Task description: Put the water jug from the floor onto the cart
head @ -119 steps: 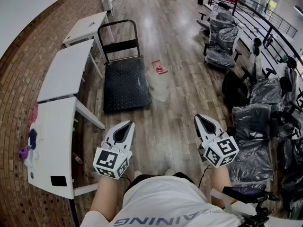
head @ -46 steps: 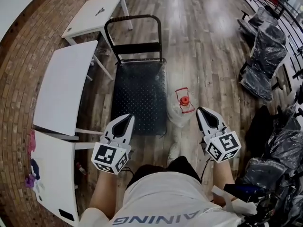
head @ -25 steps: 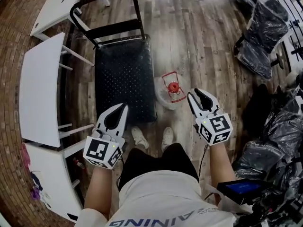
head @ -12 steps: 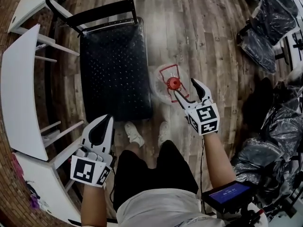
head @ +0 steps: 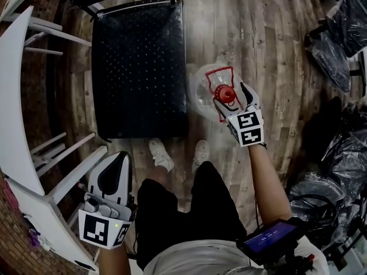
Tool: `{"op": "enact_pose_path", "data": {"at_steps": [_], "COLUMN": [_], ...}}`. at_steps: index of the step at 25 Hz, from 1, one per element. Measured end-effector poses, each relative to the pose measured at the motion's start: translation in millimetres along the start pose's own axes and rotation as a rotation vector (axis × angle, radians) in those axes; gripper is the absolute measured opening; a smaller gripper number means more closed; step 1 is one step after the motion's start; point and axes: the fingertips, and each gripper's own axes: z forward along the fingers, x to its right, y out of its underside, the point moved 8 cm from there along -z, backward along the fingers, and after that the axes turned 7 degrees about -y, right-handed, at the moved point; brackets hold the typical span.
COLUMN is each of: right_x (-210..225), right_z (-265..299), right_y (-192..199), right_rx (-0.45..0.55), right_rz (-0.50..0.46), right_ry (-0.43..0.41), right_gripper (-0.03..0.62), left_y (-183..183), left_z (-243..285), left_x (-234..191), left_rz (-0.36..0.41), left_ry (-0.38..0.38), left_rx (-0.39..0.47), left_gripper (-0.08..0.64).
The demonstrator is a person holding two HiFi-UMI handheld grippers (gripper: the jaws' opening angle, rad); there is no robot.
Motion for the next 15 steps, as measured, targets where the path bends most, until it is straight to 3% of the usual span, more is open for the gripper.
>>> {"op": "enact_pose_path", "data": {"at_steps": [10, 15], "right_x": [11, 16], "right_z": [50, 53], "right_y": [38, 46], "right_rx": [-0.103, -0.133], "right_rz": [0.036, 0.003], "right_ry": [-0.009, 0.014], "right_gripper": [0.408, 0.407], "left_y": [23, 24], "left_z": [5, 4], "left_x": [-12, -17], "left_rz": [-0.039, -0.047], "left_ry": [-0.047, -0.063], "left_rx": [-0.043, -0.043], "left_gripper": [0.003, 0.003]}}
